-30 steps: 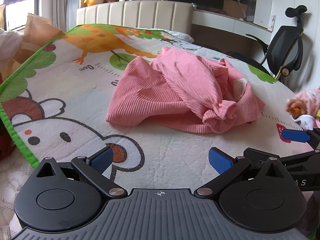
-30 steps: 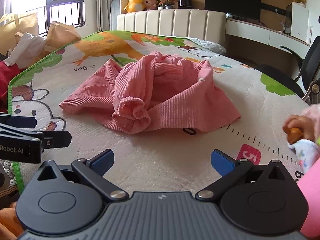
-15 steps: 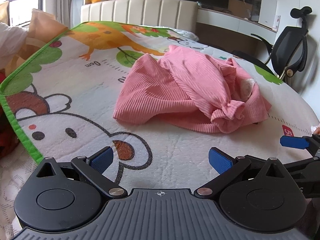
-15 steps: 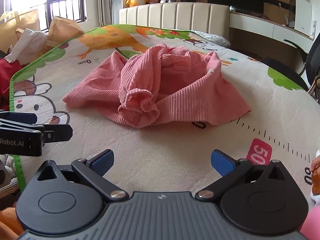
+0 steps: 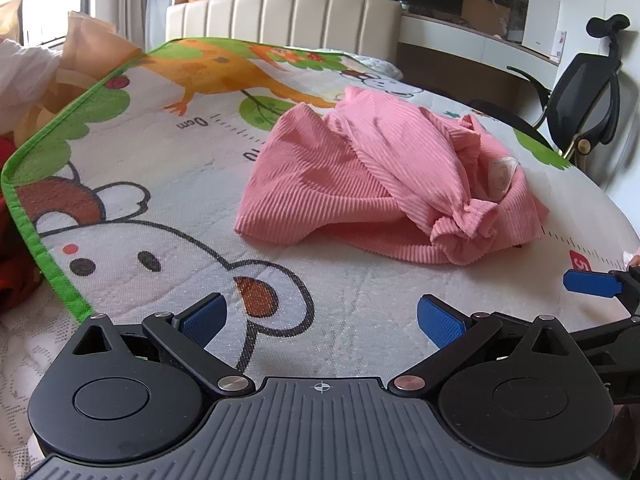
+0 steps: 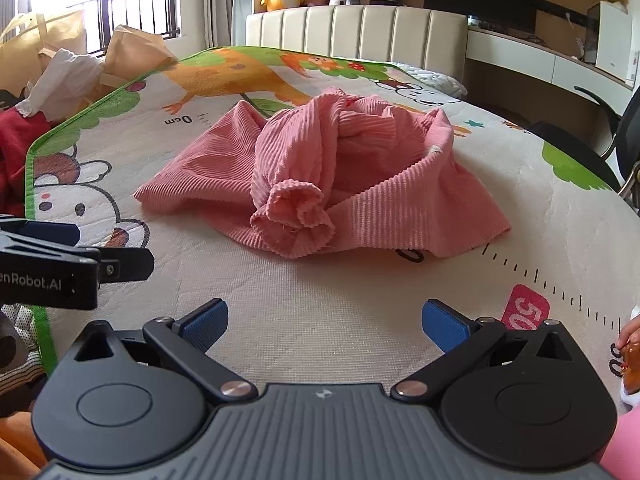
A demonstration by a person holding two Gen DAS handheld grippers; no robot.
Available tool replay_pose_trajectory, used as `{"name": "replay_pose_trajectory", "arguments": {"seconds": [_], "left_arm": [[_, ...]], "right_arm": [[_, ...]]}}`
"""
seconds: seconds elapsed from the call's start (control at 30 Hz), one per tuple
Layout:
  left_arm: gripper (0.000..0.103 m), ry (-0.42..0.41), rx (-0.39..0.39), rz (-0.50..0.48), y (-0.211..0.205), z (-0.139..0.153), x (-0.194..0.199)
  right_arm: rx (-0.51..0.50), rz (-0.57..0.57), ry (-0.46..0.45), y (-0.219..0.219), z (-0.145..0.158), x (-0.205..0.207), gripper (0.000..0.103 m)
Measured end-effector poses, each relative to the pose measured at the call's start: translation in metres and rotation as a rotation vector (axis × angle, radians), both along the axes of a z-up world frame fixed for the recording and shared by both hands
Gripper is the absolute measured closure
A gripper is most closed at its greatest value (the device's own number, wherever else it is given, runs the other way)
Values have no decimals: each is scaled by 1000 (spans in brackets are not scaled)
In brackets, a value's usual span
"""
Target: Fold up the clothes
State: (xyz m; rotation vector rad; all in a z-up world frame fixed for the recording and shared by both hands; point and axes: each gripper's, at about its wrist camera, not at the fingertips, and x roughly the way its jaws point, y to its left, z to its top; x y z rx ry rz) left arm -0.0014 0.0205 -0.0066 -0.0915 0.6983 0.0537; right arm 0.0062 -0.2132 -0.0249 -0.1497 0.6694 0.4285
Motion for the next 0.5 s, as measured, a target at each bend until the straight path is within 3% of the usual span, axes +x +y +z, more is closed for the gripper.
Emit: {"name": "replay_pose_trajectory", "arguments": {"seconds": [0.5], "left_arm": [[0,34,9,-10,4,3,6]], "right_arm": [[-21,-20,4,3,13,-3,0]]}}
